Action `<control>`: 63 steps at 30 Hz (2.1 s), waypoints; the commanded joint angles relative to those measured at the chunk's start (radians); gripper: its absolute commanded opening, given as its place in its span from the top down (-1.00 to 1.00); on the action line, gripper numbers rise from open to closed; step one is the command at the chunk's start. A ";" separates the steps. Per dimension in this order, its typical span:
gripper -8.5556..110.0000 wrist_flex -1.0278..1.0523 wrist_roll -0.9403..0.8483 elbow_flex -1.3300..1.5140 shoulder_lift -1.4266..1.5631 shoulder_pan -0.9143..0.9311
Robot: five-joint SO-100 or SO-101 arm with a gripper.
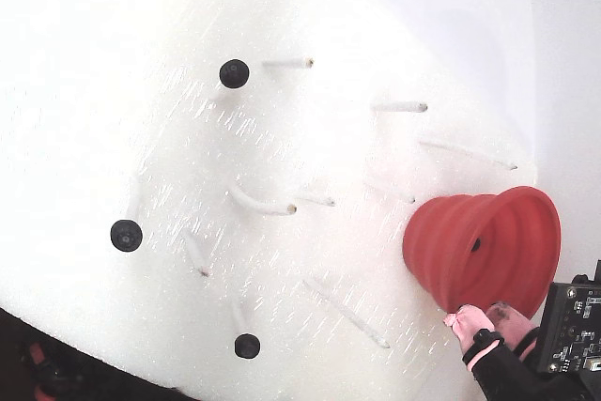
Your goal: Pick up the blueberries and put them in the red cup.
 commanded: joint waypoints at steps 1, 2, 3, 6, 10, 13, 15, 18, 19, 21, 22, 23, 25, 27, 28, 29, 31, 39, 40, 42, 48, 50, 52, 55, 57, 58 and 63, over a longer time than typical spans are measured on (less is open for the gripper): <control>0.61 0.009 -0.005 0.003 0.077 -0.038; 0.61 0.014 -0.005 0.009 0.078 -0.044; 0.61 0.017 -0.005 0.015 0.080 -0.049; 0.61 0.020 0.000 0.037 0.084 -0.064; 0.61 0.020 0.000 0.074 0.087 -0.091; 0.61 0.018 0.000 0.107 0.106 -0.106; 0.61 0.015 0.000 0.127 0.115 -0.114; 0.61 0.002 -0.003 0.153 0.112 -0.126; 0.61 -0.006 -0.003 0.161 0.110 -0.129; 0.61 -0.020 -0.006 0.179 0.107 -0.132; 0.61 -0.029 -0.006 0.187 0.103 -0.135; 0.61 -0.035 -0.006 0.195 0.098 -0.138; 0.61 -0.043 -0.008 0.207 0.091 -0.144; 0.61 -0.052 -0.009 0.221 0.089 -0.146; 0.61 -0.055 -0.011 0.229 0.086 -0.149; 0.61 -0.061 -0.011 0.235 0.081 -0.152; 0.61 -0.072 -0.012 0.241 0.061 -0.161; 0.61 -0.150 -0.012 0.270 -0.026 -0.172; 0.61 -0.161 -0.012 0.273 -0.040 -0.173; 0.61 -0.179 -0.009 0.275 -0.071 -0.176; 0.61 -0.221 -0.009 0.296 -0.124 -0.183; 0.61 -0.229 -0.012 0.304 -0.135 -0.186; 0.61 -0.236 -0.012 0.308 -0.150 -0.187; 0.61 -0.255 -0.020 0.316 -0.175 -0.186; 0.61 -0.270 -0.028 0.324 -0.195 -0.181; 0.61 -0.281 -0.032 0.327 -0.204 -0.178; 0.61 -0.330 -0.054 0.344 -0.256 -0.158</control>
